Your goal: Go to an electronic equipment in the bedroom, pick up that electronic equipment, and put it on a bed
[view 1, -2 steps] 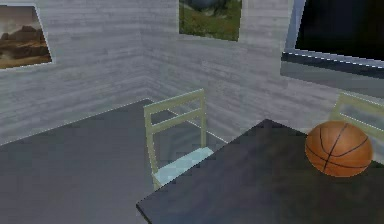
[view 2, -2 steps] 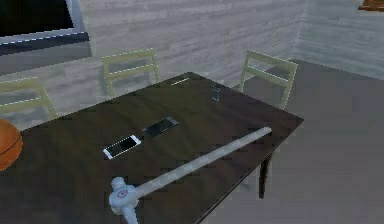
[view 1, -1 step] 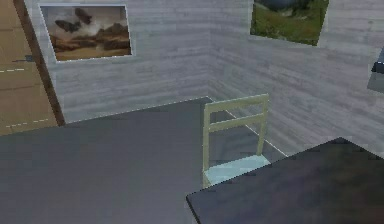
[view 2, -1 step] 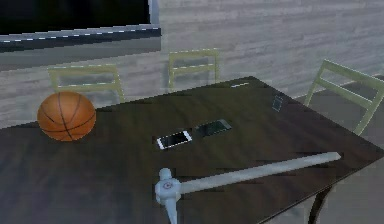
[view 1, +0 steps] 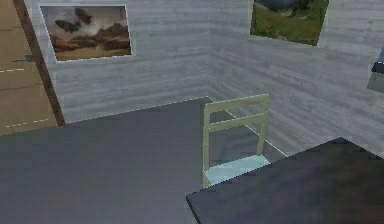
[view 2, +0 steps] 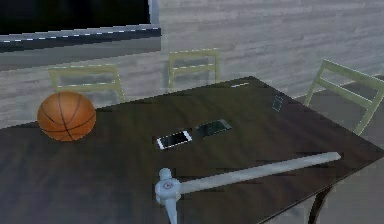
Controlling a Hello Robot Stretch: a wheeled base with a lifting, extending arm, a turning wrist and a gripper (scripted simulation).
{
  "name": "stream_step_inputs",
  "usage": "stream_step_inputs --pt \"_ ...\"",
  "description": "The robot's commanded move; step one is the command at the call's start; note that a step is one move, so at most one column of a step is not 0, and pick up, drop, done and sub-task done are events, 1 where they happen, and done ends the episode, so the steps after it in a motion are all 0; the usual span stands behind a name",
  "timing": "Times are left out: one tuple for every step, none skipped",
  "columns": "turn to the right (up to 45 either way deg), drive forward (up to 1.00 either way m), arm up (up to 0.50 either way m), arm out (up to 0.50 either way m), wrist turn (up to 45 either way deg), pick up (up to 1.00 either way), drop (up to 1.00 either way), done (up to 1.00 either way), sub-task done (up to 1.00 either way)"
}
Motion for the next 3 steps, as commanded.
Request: stream_step_inputs --pt "0.0 0.00 0.36 0.00 0.0 0.00 0.00 0.00 0.00" --pt "0.0 0.00 0.00 0.42 0.0 0.00 0.00 0.00 0.00" --pt "0.0 0.00 0.00 0.00 45.0 0.00 0.00 0.00 0.00"
